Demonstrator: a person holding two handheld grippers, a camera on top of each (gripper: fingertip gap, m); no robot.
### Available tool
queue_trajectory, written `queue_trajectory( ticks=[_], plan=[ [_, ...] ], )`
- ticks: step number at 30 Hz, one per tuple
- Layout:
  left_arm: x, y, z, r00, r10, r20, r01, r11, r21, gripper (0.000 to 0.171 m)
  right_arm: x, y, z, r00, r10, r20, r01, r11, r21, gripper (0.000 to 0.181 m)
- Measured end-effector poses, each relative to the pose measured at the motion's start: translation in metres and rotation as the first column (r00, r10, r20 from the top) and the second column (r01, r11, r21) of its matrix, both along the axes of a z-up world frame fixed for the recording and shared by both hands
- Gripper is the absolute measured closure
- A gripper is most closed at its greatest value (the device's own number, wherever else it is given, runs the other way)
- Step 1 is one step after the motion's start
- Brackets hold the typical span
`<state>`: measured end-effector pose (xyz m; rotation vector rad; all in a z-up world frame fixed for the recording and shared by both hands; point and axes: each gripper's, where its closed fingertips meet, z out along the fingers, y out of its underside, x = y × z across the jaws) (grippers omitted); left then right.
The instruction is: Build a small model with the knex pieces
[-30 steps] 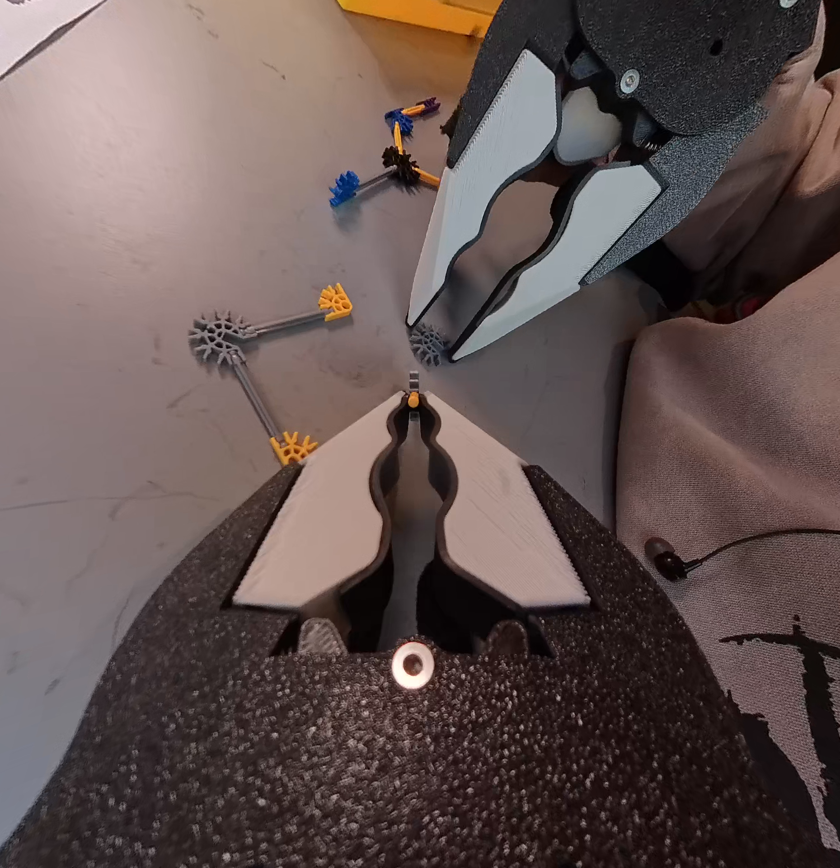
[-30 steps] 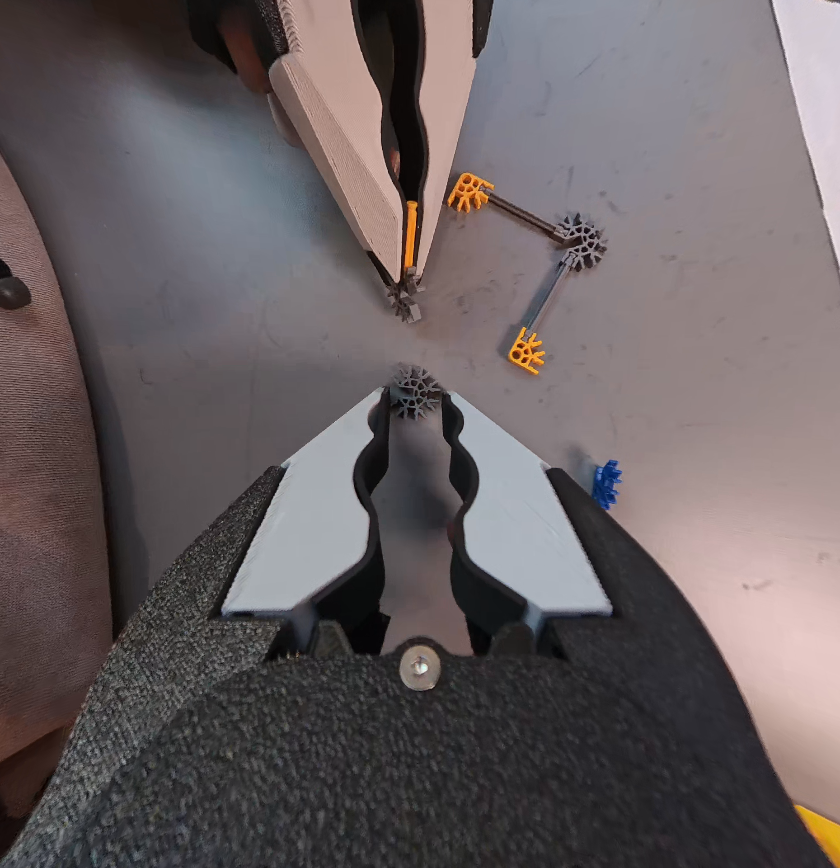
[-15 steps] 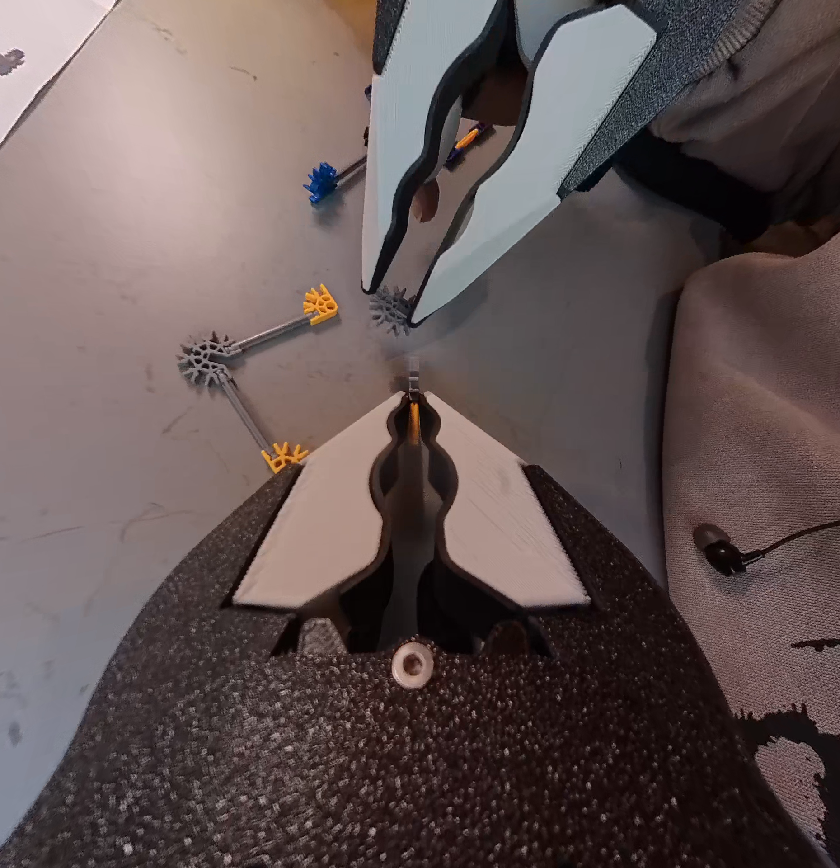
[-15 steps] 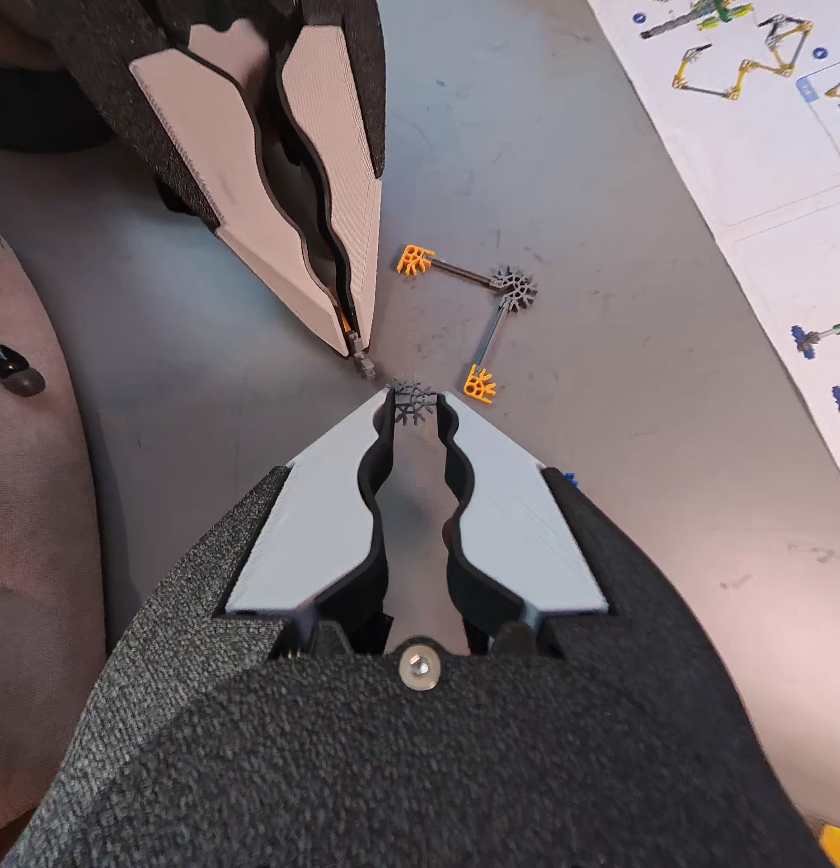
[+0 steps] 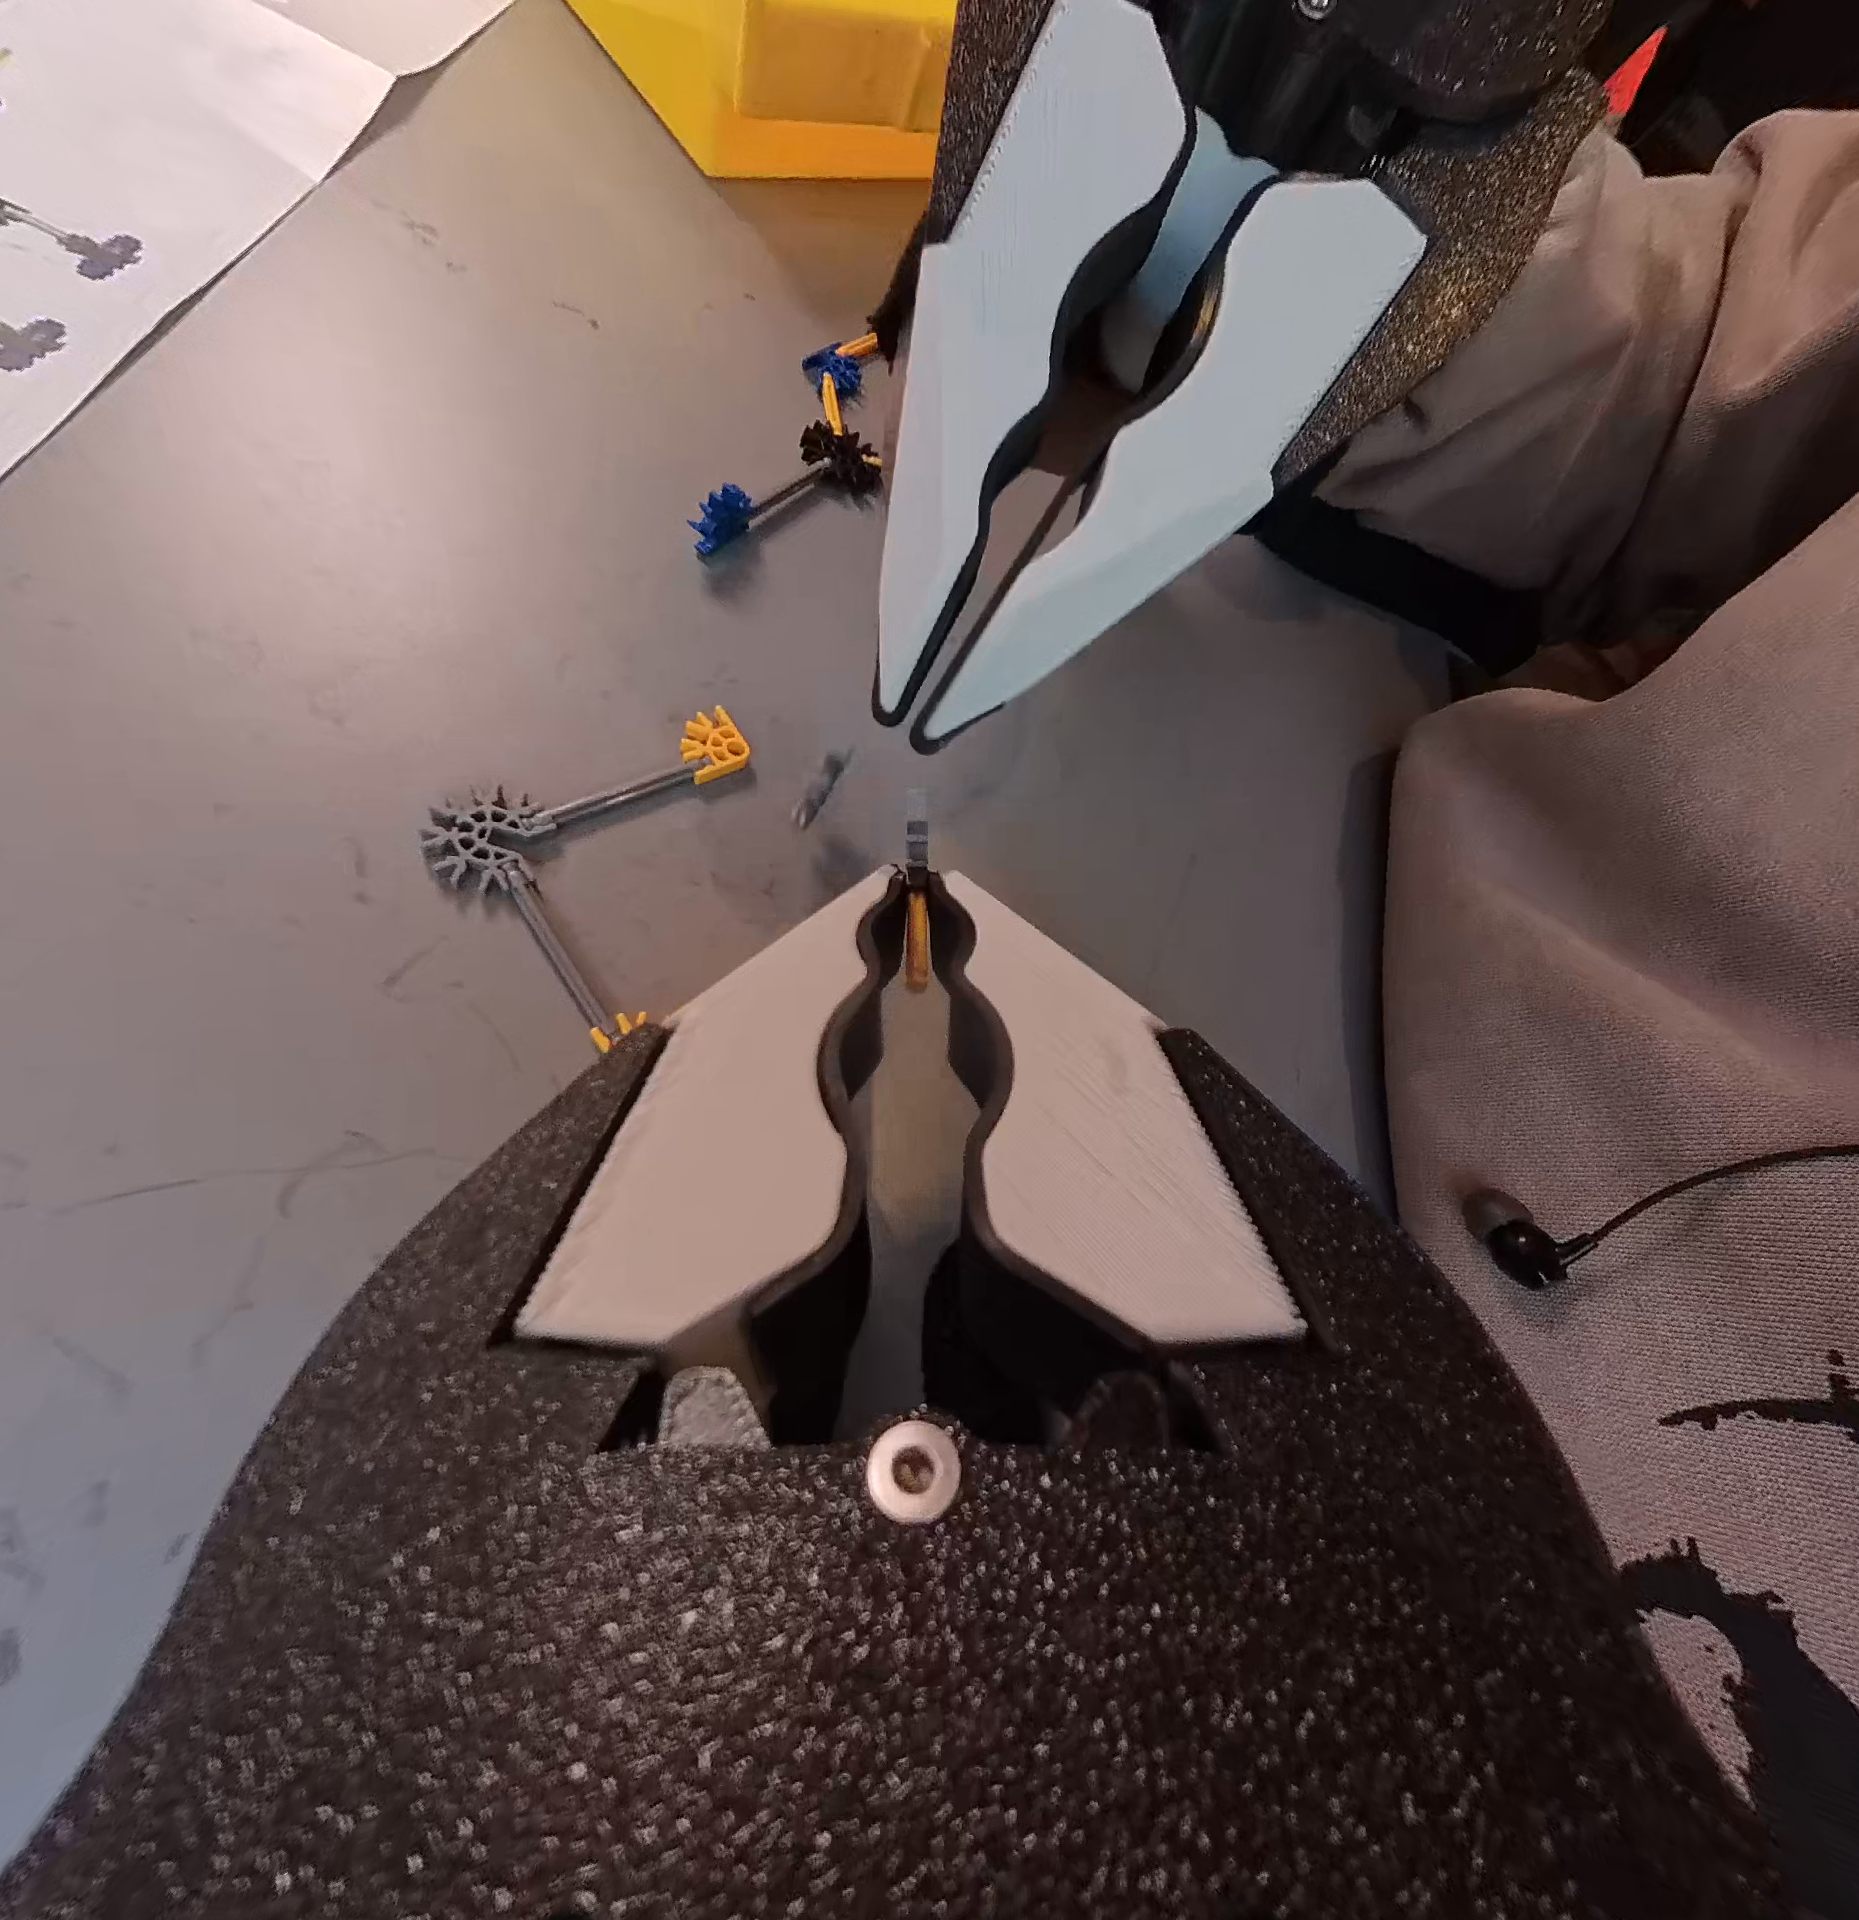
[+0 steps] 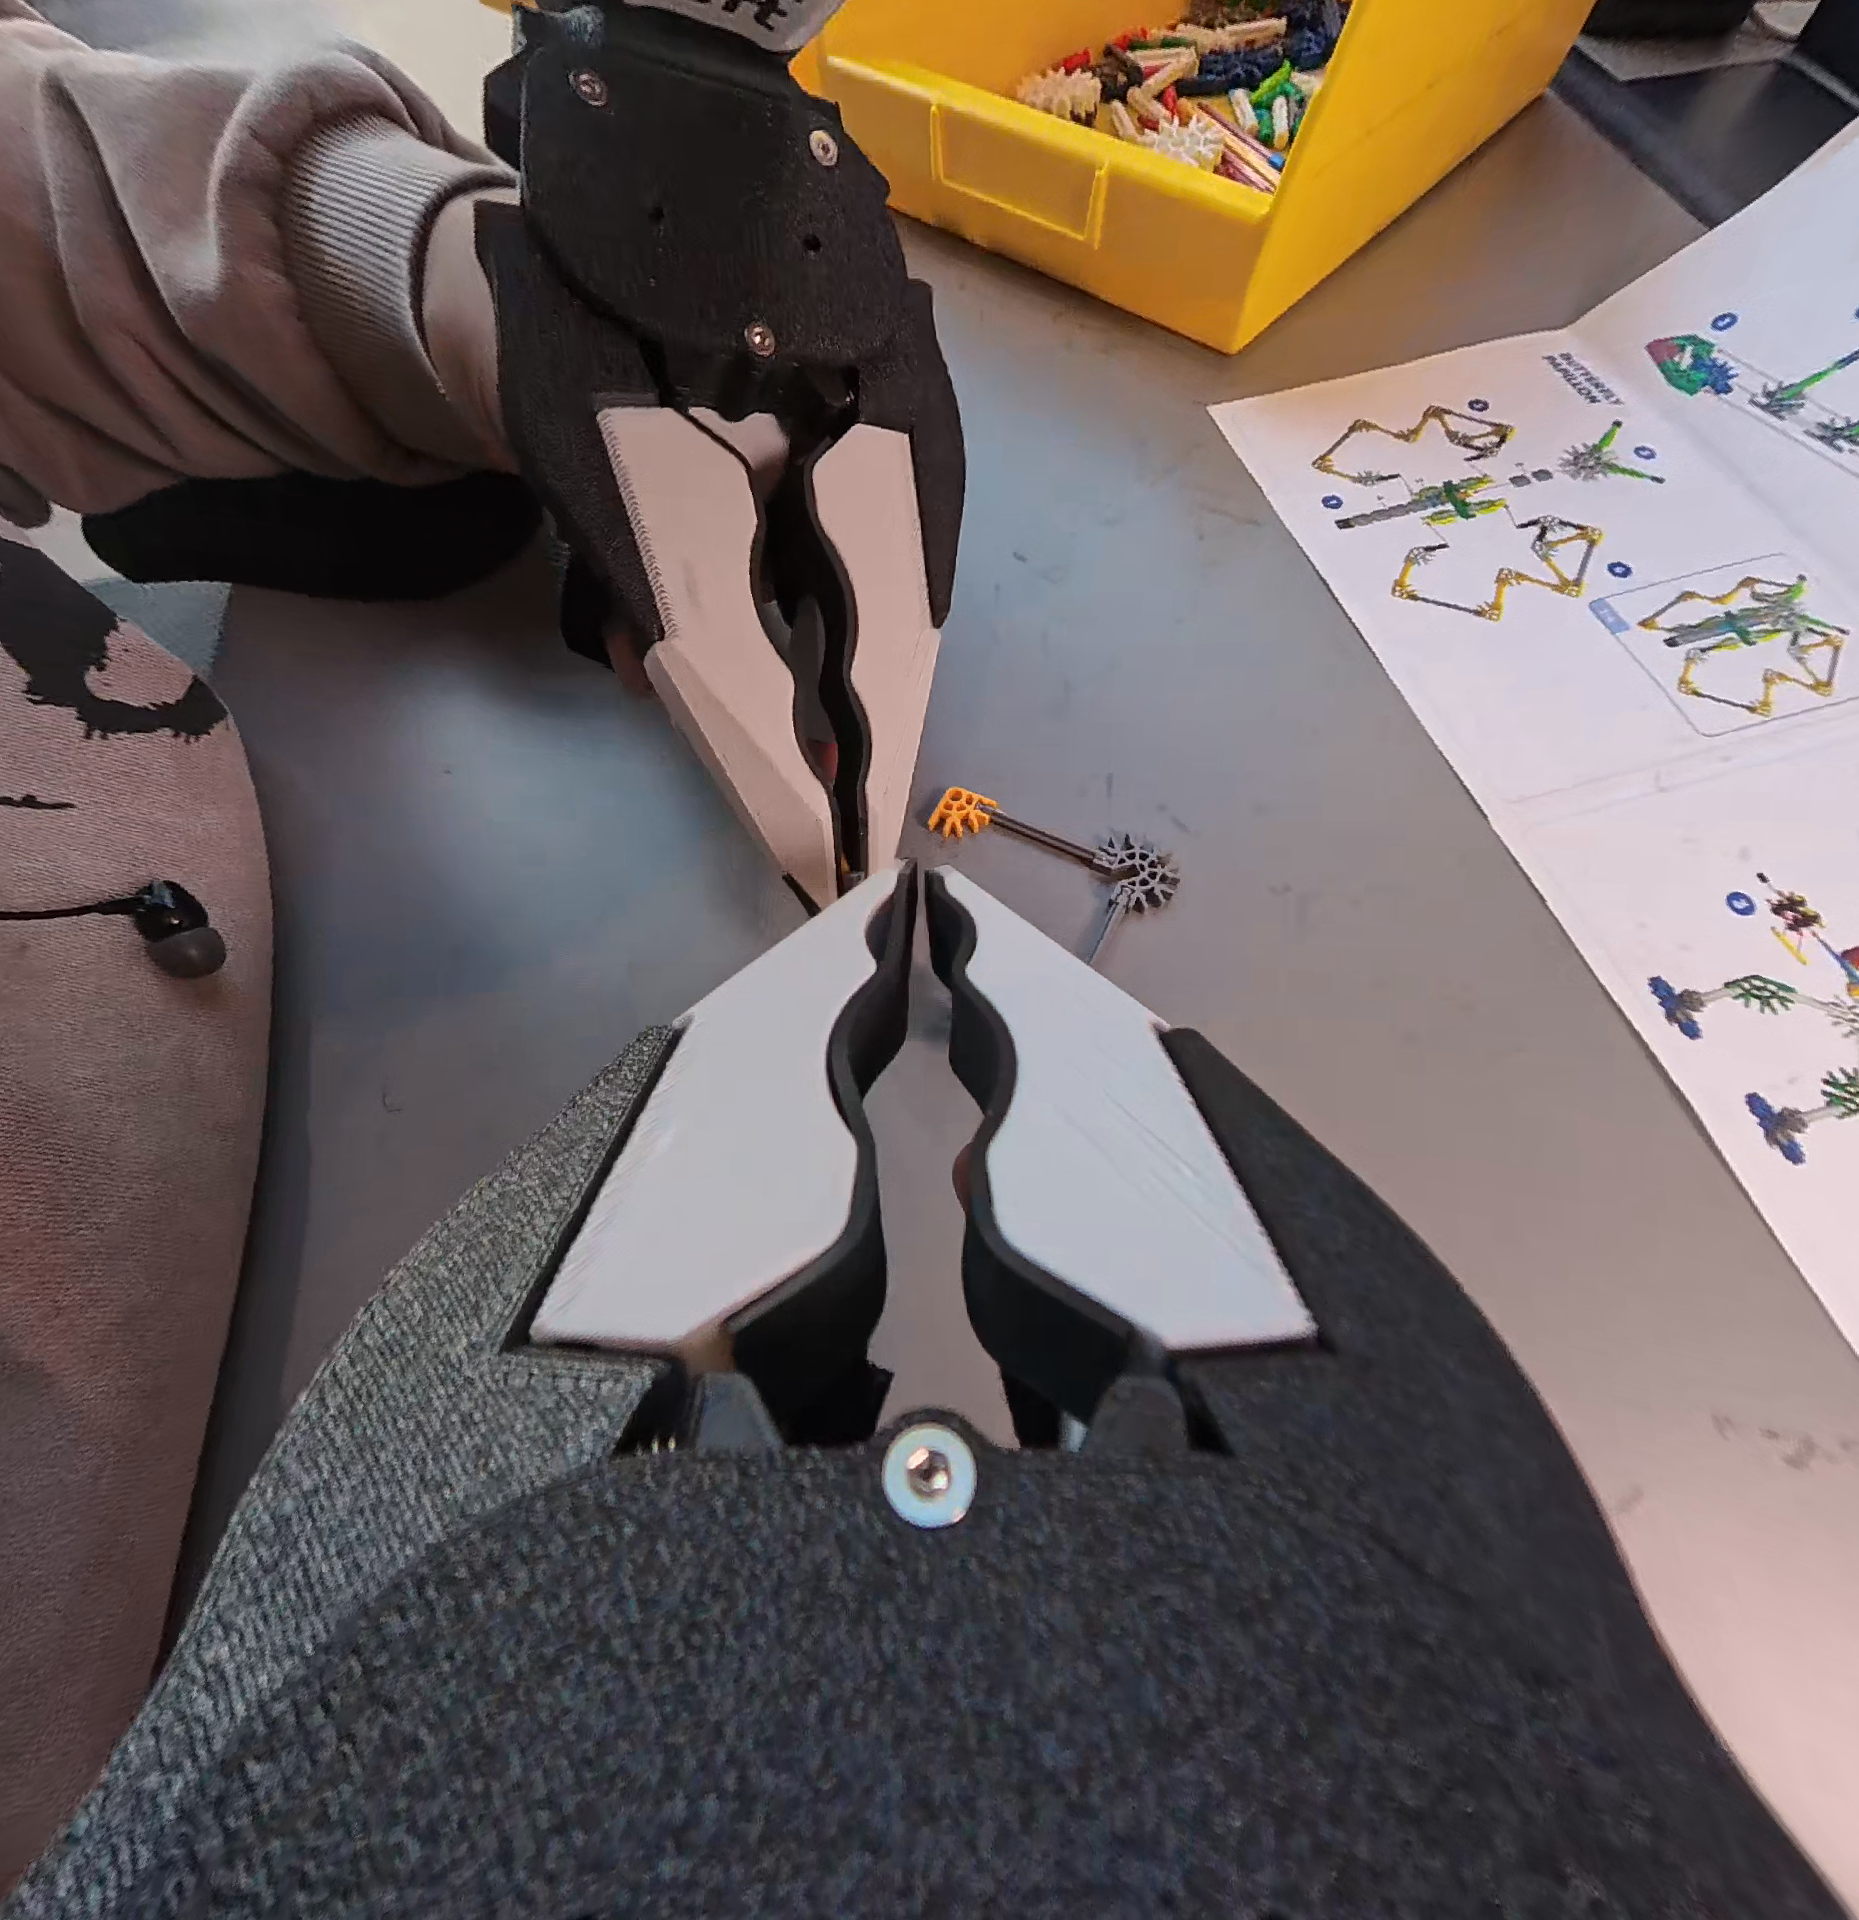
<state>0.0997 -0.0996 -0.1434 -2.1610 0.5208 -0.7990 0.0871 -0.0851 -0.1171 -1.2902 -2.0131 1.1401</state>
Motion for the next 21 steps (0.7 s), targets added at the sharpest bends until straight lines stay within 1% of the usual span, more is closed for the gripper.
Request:
queue_trajectory(
  ticks=[2, 4, 7, 10, 13, 17, 21],
  plan=[
    [0.000, 0.000, 0.001, 1.000, 0.001, 0.012, -0.001, 1.000, -0.002, 0.168, 0.001, -0.001, -0.004, 1.000, 0.006, 0.017, -0.006, 1.000, 0.013, 0.180],
    [-0.003, 0.000, -0.003, 1.000, 0.008, -0.010, -0.008, 1.000, -0.017, 0.168, 0.003, 0.000, -0.011, 0.999, 0.015, 0.044, -0.017, 0.999, 0.045, 0.181],
    [-0.006, -0.001, -0.010, 0.998, 0.012, -0.054, -0.014, 0.999, -0.031, 0.168, 0.007, 0.010, -0.020, 0.995, -0.001, 0.095, -0.006, 0.997, 0.074, 0.175],
    [-0.009, -0.003, -0.015, 0.995, 0.007, -0.095, -0.012, 0.999, -0.048, 0.168, 0.010, 0.027, -0.026, 0.990, -0.042, 0.132, 0.026, 0.993, 0.119, 0.171],
    [-0.009, -0.004, -0.017, 0.994, 0.003, -0.112, -0.009, 0.999, -0.052, 0.168, 0.016, 0.040, -0.033, 0.982, -0.062, 0.177, 0.035, 0.987, 0.154, 0.167],
    [-0.007, -0.005, -0.014, 0.994, -0.003, -0.107, -0.001, 0.999, -0.039, 0.168, 0.023, 0.042, -0.035, 0.979, -0.042, 0.201, 0.004, 0.983, 0.186, 0.161],
    [-0.005, -0.005, -0.013, 0.994, -0.015, -0.106, 0.012, 1.000, -0.028, 0.168, 0.031, 0.051, -0.034, 0.974, -0.044, 0.221, -0.006, 0.976, 0.218, 0.159]
  ],
)
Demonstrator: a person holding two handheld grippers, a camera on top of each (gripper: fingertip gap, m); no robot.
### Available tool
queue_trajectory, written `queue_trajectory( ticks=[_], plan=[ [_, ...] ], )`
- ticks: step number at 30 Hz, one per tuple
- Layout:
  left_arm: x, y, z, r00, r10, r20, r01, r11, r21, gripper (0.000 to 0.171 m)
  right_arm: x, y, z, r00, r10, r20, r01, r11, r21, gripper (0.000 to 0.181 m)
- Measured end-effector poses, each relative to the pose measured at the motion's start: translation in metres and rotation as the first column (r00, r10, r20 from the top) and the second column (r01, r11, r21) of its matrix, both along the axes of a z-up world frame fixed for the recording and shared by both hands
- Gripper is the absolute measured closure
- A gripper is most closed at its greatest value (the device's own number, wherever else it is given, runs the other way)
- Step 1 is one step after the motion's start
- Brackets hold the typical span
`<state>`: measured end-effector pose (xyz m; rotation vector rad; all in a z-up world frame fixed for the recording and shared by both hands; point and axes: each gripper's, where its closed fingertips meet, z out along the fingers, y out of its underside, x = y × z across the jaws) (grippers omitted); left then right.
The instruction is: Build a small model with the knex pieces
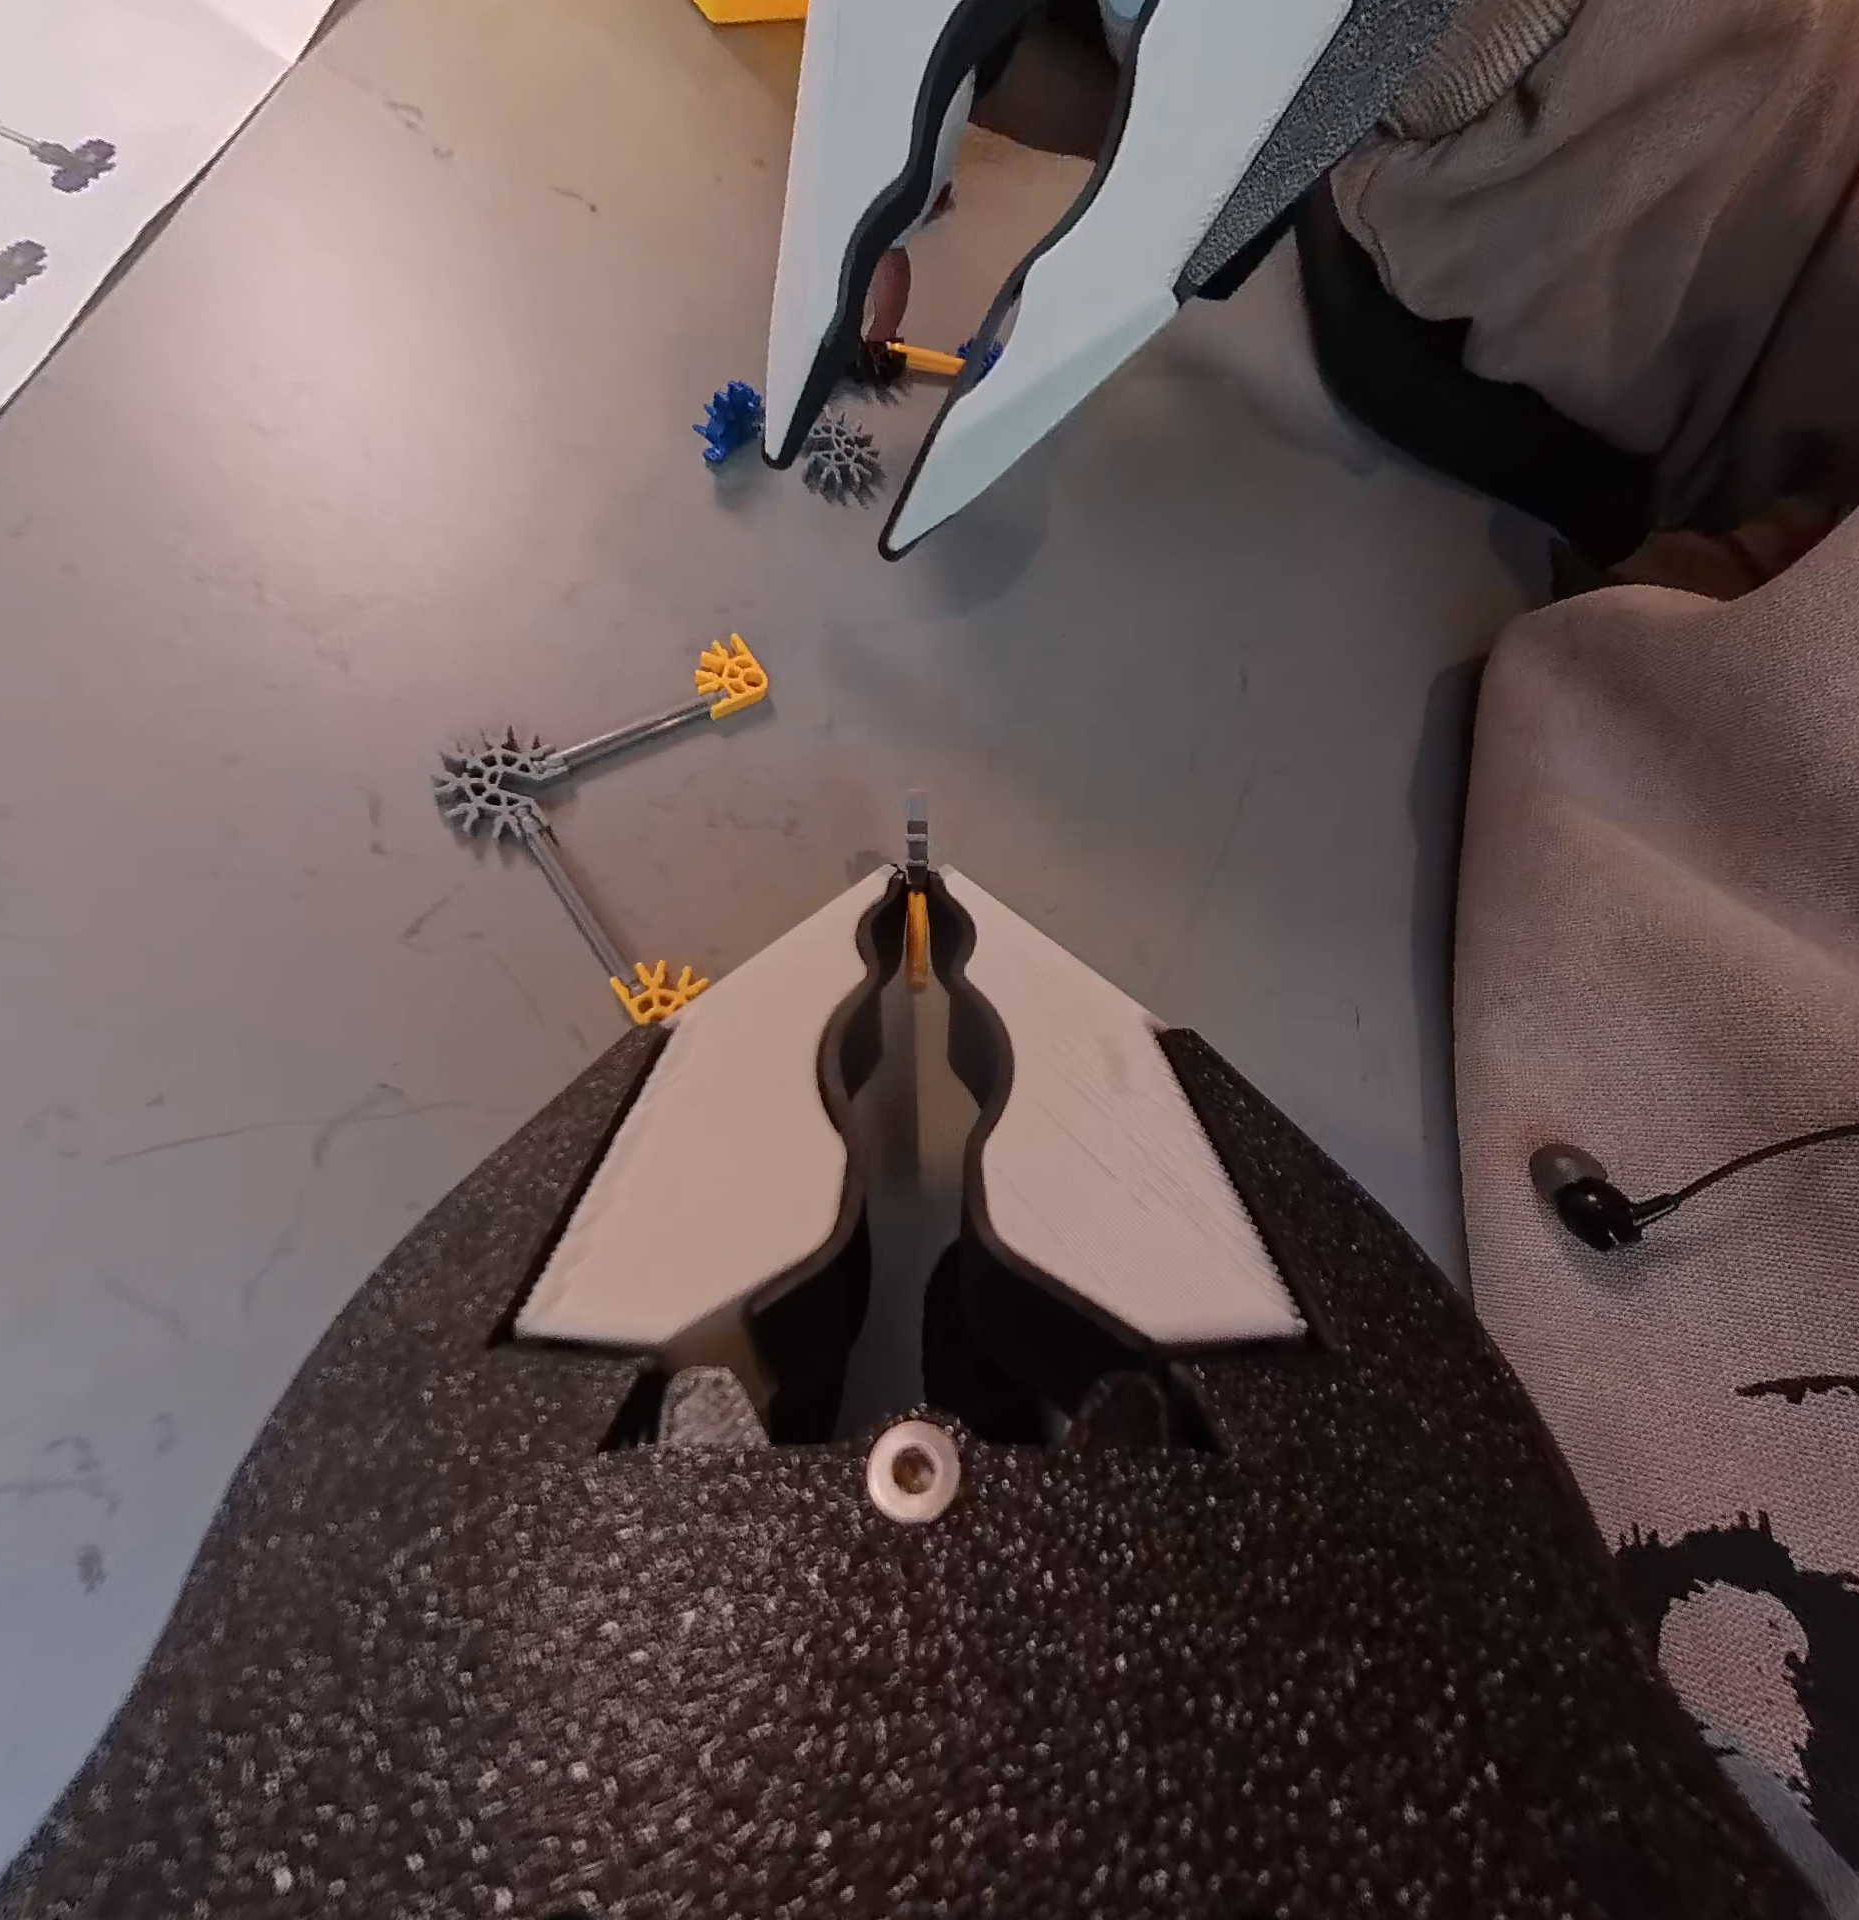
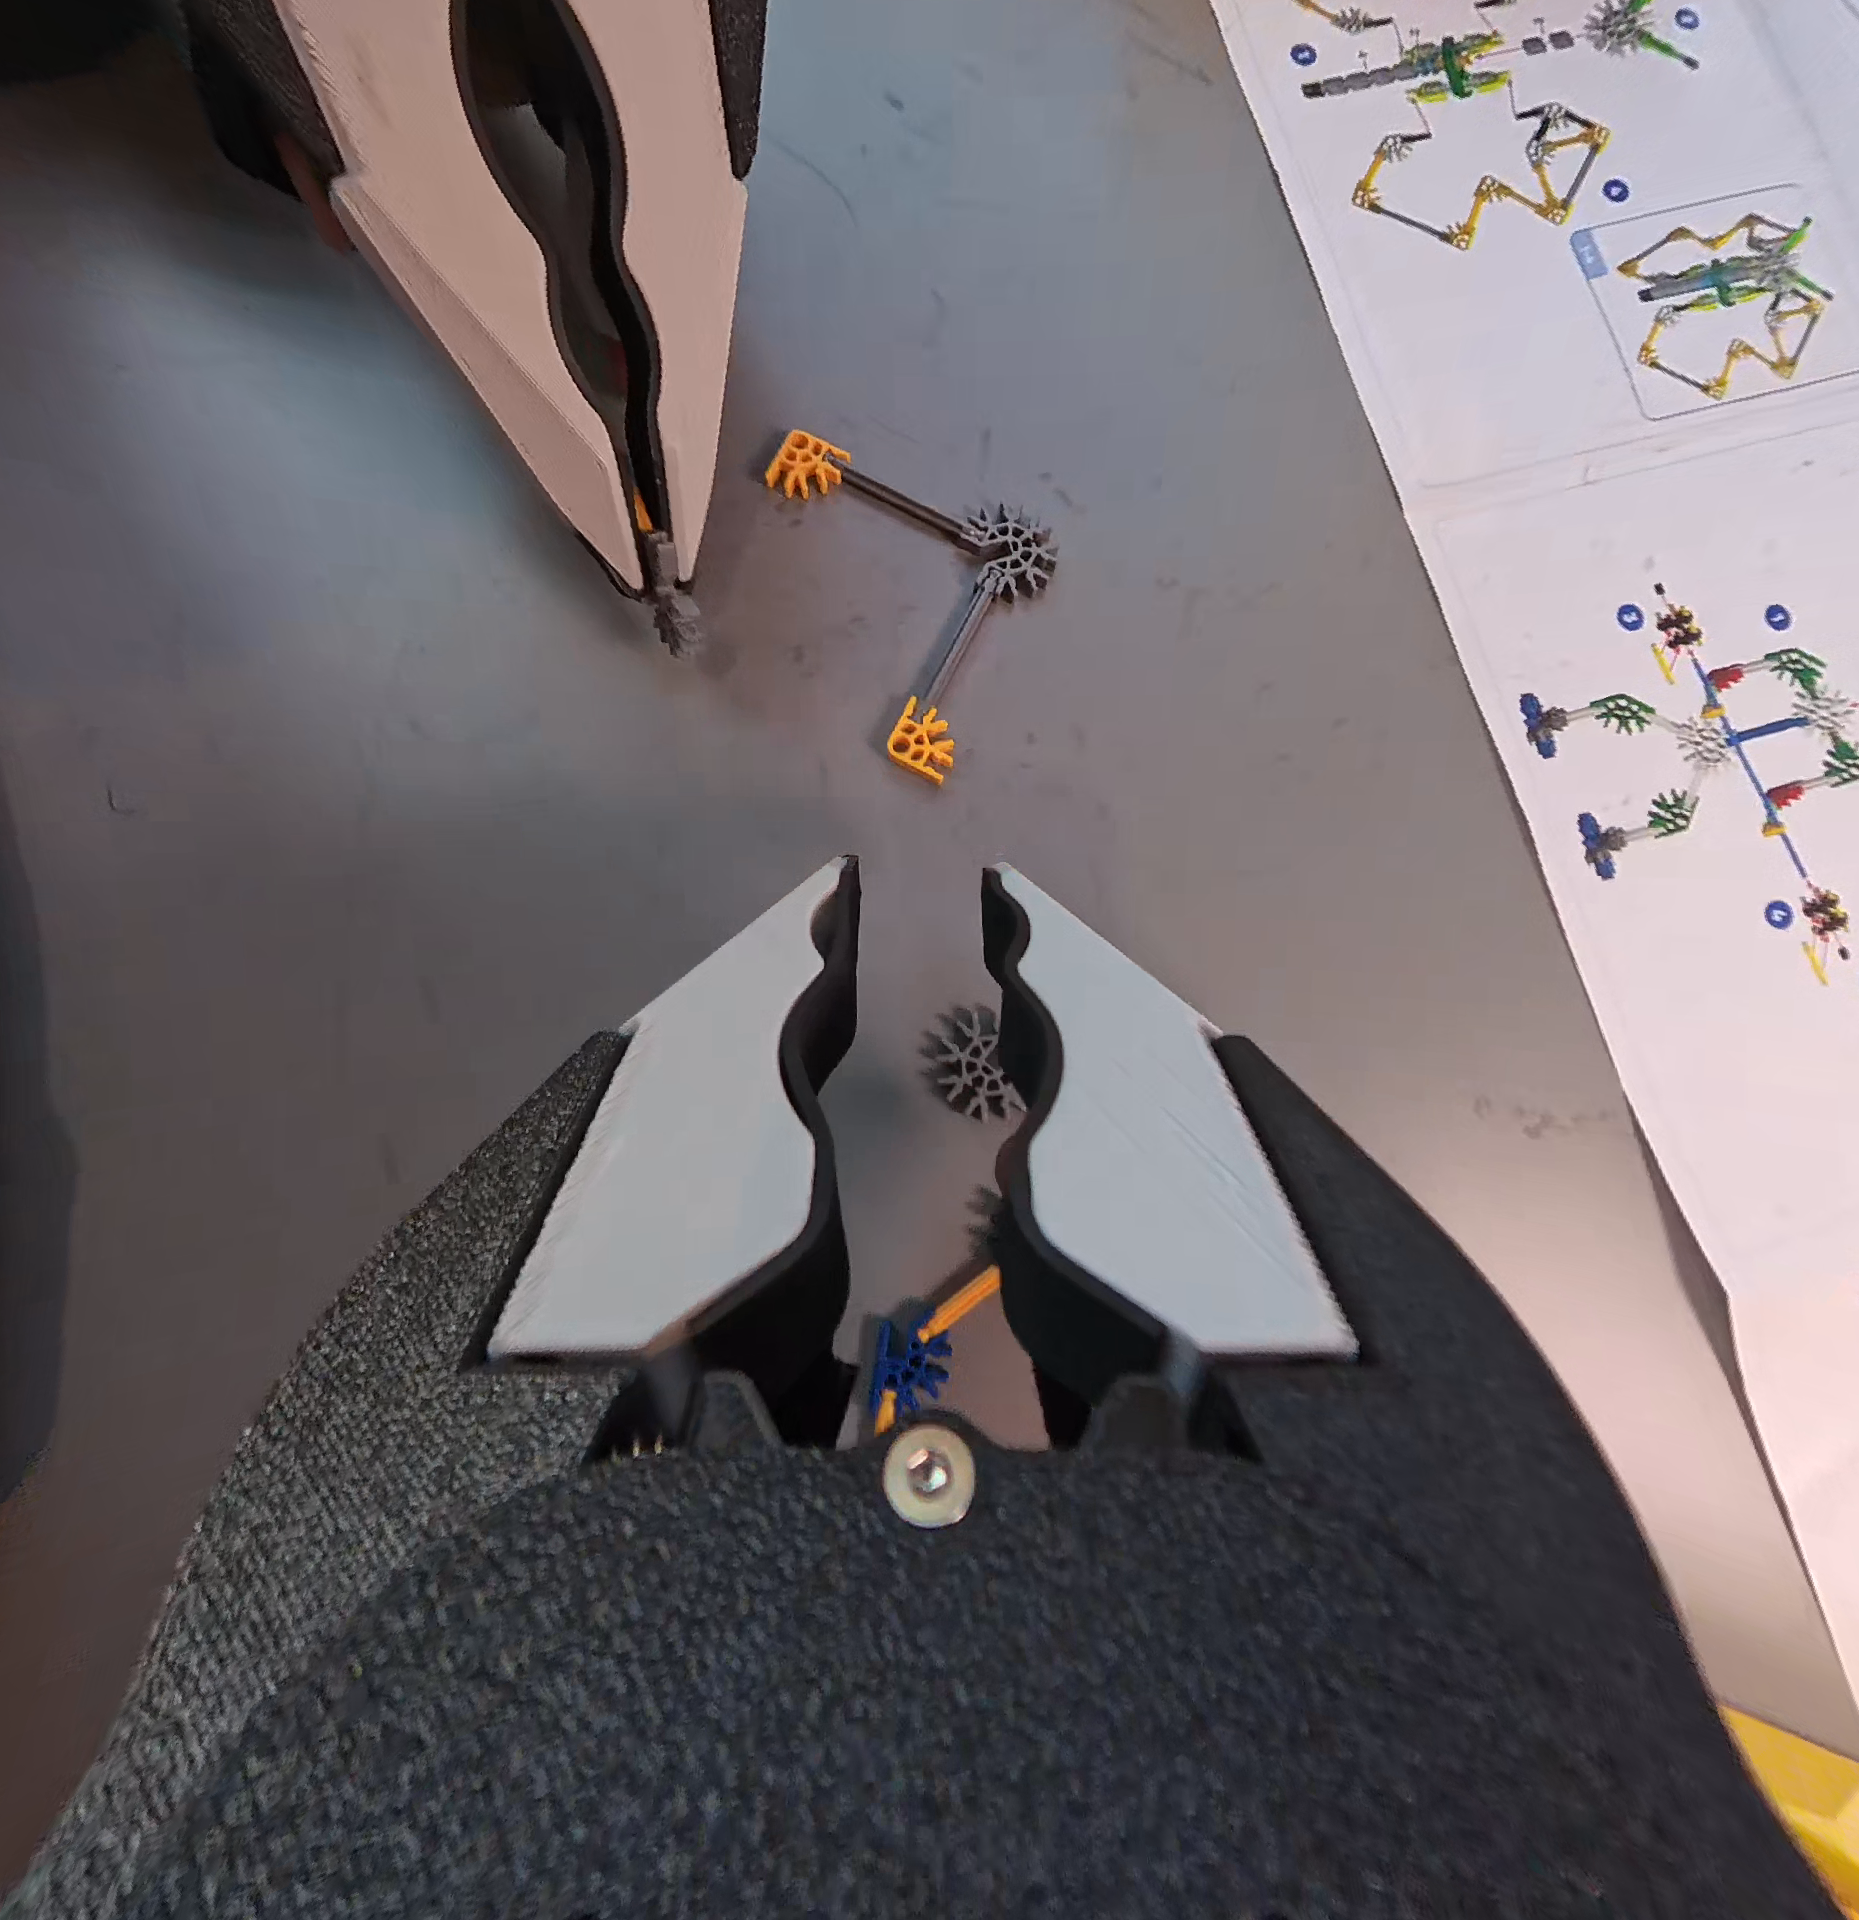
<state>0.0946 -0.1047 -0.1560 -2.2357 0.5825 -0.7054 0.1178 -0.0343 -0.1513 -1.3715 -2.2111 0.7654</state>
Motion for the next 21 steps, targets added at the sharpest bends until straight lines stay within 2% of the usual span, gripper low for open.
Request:
queue_trajectory(
  ticks=[7, 10, 15, 19, 21],
  plan=[
    [0.004, -0.002, -0.003, 0.999, -0.029, -0.028, 0.030, 1.000, 0.007, 0.168, 0.024, 0.027, -0.010, 0.990, -0.060, 0.124, 0.051, 0.996, 0.071, 0.159],
    [0.005, -0.003, -0.004, 0.999, -0.033, -0.031, 0.033, 0.999, 0.004, 0.168, 0.033, 0.027, -0.018, 0.981, -0.059, 0.184, 0.049, 0.997, 0.062, 0.159],
    [0.005, -0.002, -0.003, 0.999, -0.032, -0.023, 0.032, 0.999, 0.006, 0.168, 0.029, 0.028, -0.020, 0.974, -0.108, 0.198, 0.104, 0.994, 0.034, 0.159],
    [0.005, -0.002, -0.002, 1.000, -0.018, 0.012, 0.018, 1.000, -0.013, 0.168, 0.023, 0.019, -0.017, 0.990, -0.036, 0.135, 0.024, 0.996, 0.086, 0.177],
    [0.004, -0.002, -0.002, 0.999, -0.012, 0.030, 0.013, 1.000, -0.024, 0.168, 0.020, 0.009, -0.015, 0.994, 0.013, 0.113, -0.023, 0.996, 0.090, 0.178]
  ],
)
